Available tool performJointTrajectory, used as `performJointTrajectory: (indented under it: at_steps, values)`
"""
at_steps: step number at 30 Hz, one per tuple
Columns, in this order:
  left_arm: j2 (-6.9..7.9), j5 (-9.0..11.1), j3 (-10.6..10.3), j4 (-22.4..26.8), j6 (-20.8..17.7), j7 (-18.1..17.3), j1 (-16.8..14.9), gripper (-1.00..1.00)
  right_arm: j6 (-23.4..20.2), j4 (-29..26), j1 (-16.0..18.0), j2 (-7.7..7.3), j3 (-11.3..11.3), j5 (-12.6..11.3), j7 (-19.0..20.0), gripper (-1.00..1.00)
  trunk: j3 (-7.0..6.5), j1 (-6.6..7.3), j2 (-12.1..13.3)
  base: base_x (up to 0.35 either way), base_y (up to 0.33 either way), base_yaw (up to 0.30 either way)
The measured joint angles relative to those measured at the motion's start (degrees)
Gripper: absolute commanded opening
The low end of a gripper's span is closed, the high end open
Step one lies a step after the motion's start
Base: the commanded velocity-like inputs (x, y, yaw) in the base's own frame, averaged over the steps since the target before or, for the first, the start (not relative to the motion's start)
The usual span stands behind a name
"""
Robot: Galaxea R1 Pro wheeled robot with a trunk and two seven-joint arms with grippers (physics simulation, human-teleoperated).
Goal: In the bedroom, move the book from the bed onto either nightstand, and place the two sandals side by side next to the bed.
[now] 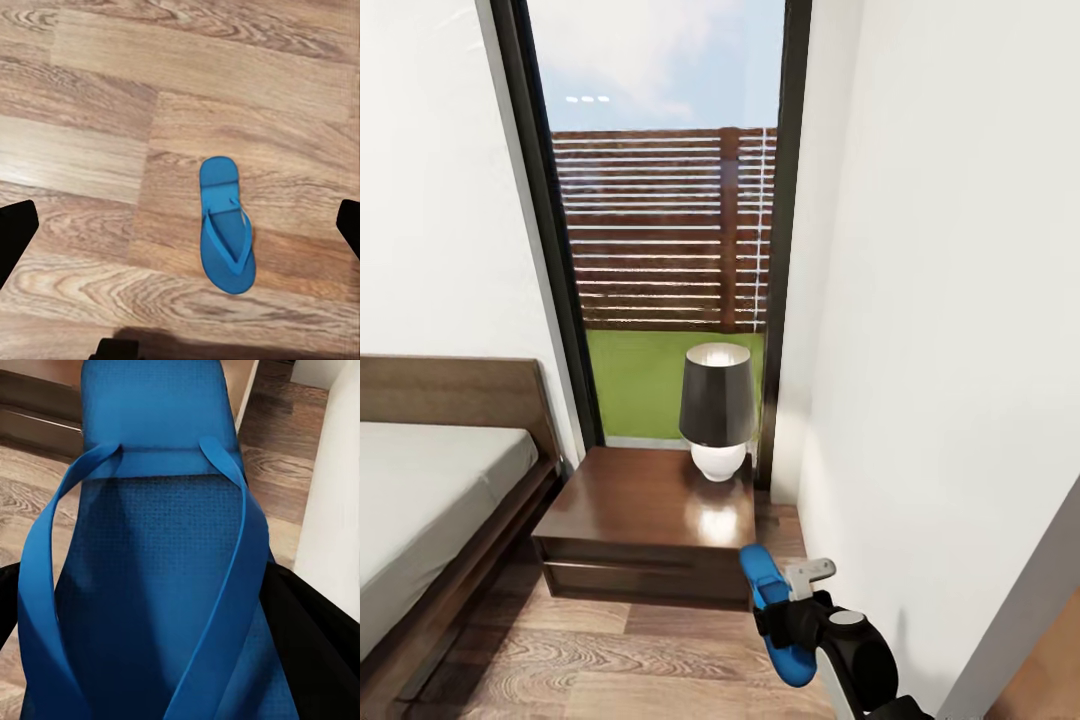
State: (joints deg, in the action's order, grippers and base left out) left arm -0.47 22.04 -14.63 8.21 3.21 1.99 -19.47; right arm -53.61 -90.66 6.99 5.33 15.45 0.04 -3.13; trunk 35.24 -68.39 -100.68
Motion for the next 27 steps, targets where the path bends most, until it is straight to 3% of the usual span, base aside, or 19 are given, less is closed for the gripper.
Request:
performJointTrajectory:
  at_steps: [8, 15, 27]
  values:
    - [0.02, 0.0, 0.0, 0.0, 0.0, 0.0, 0.0, 1.00, 0.0, 0.0, 0.0, -1.91, 0.0, -0.5, 0.1, -1.00, 1.44, -1.76, -3.2, 0.000, 0.000, 0.000]
    - [0.02, 0.0, 0.0, 0.0, 0.0, 0.0, 0.0, 1.00, 0.0, 0.0, 0.0, -2.29, 0.0, -0.7, 0.3, -1.00, 2.69, -3.30, -6.0, 0.000, 0.000, 0.000]
    - [0.03, 0.0, 0.0, 0.0, 0.0, 0.0, 0.0, 1.00, -0.2, 0.0, 0.0, -2.55, -0.6, -0.5, 5.7, -1.00, 4.85, -5.93, -10.8, 0.000, 0.000, 0.000]
